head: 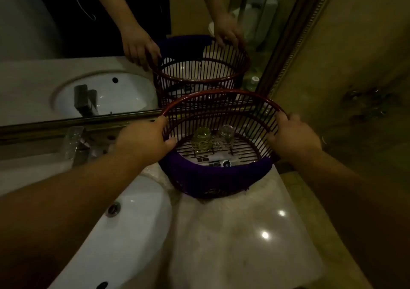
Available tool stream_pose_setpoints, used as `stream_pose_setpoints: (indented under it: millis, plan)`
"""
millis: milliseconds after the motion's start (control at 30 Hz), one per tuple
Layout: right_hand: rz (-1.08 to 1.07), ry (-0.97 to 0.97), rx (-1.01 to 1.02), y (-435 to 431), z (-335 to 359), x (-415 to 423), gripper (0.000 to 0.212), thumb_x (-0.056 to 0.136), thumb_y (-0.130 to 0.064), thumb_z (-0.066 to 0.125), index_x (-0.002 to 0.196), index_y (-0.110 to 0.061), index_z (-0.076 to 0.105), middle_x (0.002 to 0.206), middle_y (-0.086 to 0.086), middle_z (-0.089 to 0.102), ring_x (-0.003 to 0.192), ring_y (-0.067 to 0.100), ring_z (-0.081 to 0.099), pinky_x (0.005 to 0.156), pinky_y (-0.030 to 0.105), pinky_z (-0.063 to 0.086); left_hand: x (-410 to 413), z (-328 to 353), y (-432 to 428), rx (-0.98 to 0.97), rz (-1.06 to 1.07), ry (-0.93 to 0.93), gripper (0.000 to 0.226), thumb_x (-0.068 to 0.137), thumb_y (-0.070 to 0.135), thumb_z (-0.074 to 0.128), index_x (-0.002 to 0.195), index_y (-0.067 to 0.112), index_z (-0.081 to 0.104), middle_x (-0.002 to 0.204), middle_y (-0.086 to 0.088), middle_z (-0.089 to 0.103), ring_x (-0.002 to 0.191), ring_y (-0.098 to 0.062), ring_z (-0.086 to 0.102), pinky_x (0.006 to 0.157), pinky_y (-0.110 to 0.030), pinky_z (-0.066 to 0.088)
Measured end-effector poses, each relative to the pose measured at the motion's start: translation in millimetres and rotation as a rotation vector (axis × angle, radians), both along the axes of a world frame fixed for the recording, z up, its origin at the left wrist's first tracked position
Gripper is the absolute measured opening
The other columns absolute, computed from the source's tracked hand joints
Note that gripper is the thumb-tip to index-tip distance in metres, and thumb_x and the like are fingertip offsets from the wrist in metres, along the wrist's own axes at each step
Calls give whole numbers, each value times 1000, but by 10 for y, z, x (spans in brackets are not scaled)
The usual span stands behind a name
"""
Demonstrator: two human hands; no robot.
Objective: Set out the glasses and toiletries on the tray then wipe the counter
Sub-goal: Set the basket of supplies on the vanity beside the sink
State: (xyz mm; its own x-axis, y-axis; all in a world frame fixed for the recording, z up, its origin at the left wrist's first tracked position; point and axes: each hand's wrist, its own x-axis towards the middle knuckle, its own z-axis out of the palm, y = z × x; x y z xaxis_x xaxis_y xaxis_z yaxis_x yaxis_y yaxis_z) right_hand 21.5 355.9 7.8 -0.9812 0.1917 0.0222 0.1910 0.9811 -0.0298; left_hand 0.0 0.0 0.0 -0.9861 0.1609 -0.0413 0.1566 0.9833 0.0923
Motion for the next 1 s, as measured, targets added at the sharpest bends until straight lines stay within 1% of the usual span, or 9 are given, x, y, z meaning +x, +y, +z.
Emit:
stream_pose_setpoints:
  millis: [100, 233, 400, 533, 633, 700, 767, 900, 1000]
  plan:
    - [-105, -19, -54, 58, -44, -75, 50, 96, -30, 61, 139, -24, 38, 122, 13, 49, 81, 22, 49, 53, 32, 42, -70, -82, 61, 75, 51, -80, 34, 89, 51, 51, 110, 25, 57, 84, 0, 59, 77, -22, 59, 66, -36, 53]
    - [-176, -59, -111, 120, -66, -198, 51, 91, -17, 66, 136, -22, 43, 122, 17, 52, 91, 32, 59, 63, 39, 46, -108, -209, 116, 147, 149, -127, 19, 92, 37, 50, 101, 23, 59, 82, -2, 58, 77, -22, 58, 64, -34, 47]
    - [-225, -120, -176, 176, -66, -277, 54, 89, -10, 66, 138, -23, 47, 126, 18, 49, 99, 37, 62, 78, 47, 57, -143, -289, 118, 224, 197, -123, 6, 92, 28, 51, 93, 26, 57, 83, -1, 58, 76, -22, 57, 63, -34, 43]
    - [-234, -149, -176, 198, -34, -182, 54, 88, -13, 68, 136, -25, 47, 122, 17, 51, 95, 35, 60, 77, 46, 59, -40, -289, 66, 279, 227, -80, 14, 91, 27, 53, 79, 33, 48, 76, 3, 57, 68, -16, 55, 57, -33, 44]
    - [-218, -161, -164, 151, 37, -17, 52, 89, -16, 64, 137, -24, 46, 121, 18, 53, 99, 36, 61, 72, 40, 53, 87, -223, -9, 311, 230, -73, 13, 89, 27, 54, 78, 33, 49, 78, 3, 59, 71, -18, 57, 63, -35, 51]
    - [-208, -169, -162, 98, 96, 113, 47, 91, -18, 60, 135, -25, 47, 115, 15, 56, 96, 33, 61, 70, 39, 55, 185, -153, -80, 318, 235, -69, 13, 90, 27, 54, 80, 34, 50, 79, 4, 58, 72, -17, 56, 61, -33, 47]
    - [-197, -169, -148, 22, 159, 250, 42, 91, -19, 58, 131, -27, 47, 101, 9, 57, 86, 28, 61, 63, 38, 57, 302, -72, -181, 324, 238, -67, 10, 91, 27, 54, 83, 33, 52, 81, 3, 59, 73, -18, 56, 61, -33, 46]
    - [-135, -153, -89, -241, 296, 526, 38, 90, -26, 52, 126, -32, 45, 79, -3, 56, 66, 16, 57, 46, 27, 46, 619, 82, -522, 325, 221, -60, 5, 93, 26, 52, 94, 29, 55, 87, -2, 62, 79, -23, 59, 70, -38, 52]
    - [-90, -152, -108, -554, 395, 746, 36, 85, -31, 53, 120, -39, 46, 80, -3, 61, 67, 18, 63, 50, 33, 56, 903, 181, -867, 318, 226, -34, 6, 96, 25, 50, 98, 28, 56, 87, -4, 63, 78, -23, 60, 73, -41, 54]
